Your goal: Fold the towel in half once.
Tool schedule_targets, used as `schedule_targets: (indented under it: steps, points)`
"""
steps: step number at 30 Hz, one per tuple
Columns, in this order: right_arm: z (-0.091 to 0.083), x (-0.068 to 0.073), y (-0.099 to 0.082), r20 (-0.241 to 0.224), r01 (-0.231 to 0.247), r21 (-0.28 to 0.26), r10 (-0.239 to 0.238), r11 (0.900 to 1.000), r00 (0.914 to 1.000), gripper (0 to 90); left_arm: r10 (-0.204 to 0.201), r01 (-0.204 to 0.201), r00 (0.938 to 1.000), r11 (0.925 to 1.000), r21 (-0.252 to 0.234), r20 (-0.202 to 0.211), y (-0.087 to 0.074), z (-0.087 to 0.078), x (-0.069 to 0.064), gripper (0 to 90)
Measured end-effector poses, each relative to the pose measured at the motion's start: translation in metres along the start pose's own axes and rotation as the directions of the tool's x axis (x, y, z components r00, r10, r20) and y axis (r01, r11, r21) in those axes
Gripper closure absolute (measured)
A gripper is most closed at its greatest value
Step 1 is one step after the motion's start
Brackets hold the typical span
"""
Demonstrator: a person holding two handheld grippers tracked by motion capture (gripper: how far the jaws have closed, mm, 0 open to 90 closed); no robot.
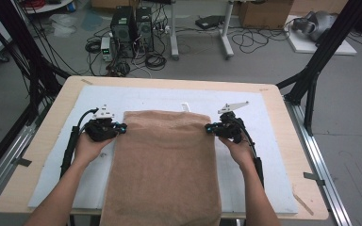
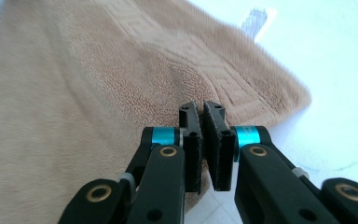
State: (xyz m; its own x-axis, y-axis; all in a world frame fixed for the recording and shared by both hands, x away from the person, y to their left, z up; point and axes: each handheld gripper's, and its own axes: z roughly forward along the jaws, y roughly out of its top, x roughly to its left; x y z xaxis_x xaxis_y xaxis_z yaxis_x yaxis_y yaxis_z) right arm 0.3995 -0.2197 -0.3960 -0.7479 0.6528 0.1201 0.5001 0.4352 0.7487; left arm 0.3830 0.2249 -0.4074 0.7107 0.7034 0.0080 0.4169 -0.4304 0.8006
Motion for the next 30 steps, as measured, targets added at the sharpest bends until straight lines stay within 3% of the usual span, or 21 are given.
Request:
schedule_targets:
  steps: [4, 7, 10, 12, 15, 21, 23, 26, 28, 30]
  points:
    - [-0.014, 0.007, 0.008, -0.034, 0.015, -0.023, -0.016, 0.9996, 0.9993, 86.1, -0.012, 0.013, 0.9997, 0.9993, -0.034, 0.022, 0.001, -0.013, -0.002, 85.8]
    - [-0.025, 0.014, 0.009, -0.072, 0.022, -0.038, -0.025, 0.999, 0.9971, 86.1, 0.012, -0.01, 0.9995, 0.9985, -0.053, 0.029, 0.003, -0.026, -0.007, 85.8]
    - [-0.039, 0.028, 0.004, -0.077, 0.072, -0.032, -0.074, 0.9969, 0.9943, 86.1, 0.044, -0.04, 0.9982, 0.9955, -0.086, 0.041, 0.0, -0.043, -0.017, 85.8]
    - [-0.05, 0.039, -0.003, -0.073, 0.103, -0.033, -0.106, 0.9941, 0.9917, 86.1, 0.062, -0.056, 0.9969, 0.9921, -0.112, 0.048, -0.009, -0.054, -0.03, 85.7]
    - [-0.057, 0.06, -0.02, -0.08, 0.158, -0.002, -0.157, 0.9875, 0.9843, 86.1, 0.1, -0.094, 0.9939, 0.989, -0.114, 0.046, -0.03, -0.064, -0.051, 85.7]
    - [-0.055, 0.085, -0.058, -0.119, 0.184, 0.029, -0.179, 0.9825, 0.9766, 85.9, 0.083, -0.076, 0.9939, 0.9923, -0.097, 0.073, -0.069, -0.071, -0.07, 84.9]
    - [-0.049, 0.087, -0.068, -0.136, 0.165, 0.036, -0.159, 0.9857, 0.978, 85.8, 0.091, -0.084, 0.9928, 0.9933, -0.079, 0.078, -0.076, -0.07, -0.075, 84.1]
    - [-0.043, 0.089, -0.077, -0.144, 0.158, 0.059, -0.148, 0.9857, 0.9784, 81.4, 0.088, -0.083, 0.9922, 0.9949, -0.058, 0.088, -0.078, -0.072, -0.077, 72.8]
    - [-0.044, 0.089, -0.078, -0.152, 0.132, 0.028, -0.126, 0.9909, 0.9803, 63.8, 0.034, -0.027, 0.9909, 0.9984, -0.049, 0.13, -0.074, -0.074, -0.072, 59.2]
    - [-0.049, 0.086, -0.077, -0.162, 0.121, 0.014, -0.117, 0.9926, 0.9798, 58.8, 0.031, -0.025, 0.9921, 0.9982, -0.055, 0.121, -0.069, -0.078, -0.066, 53.7]
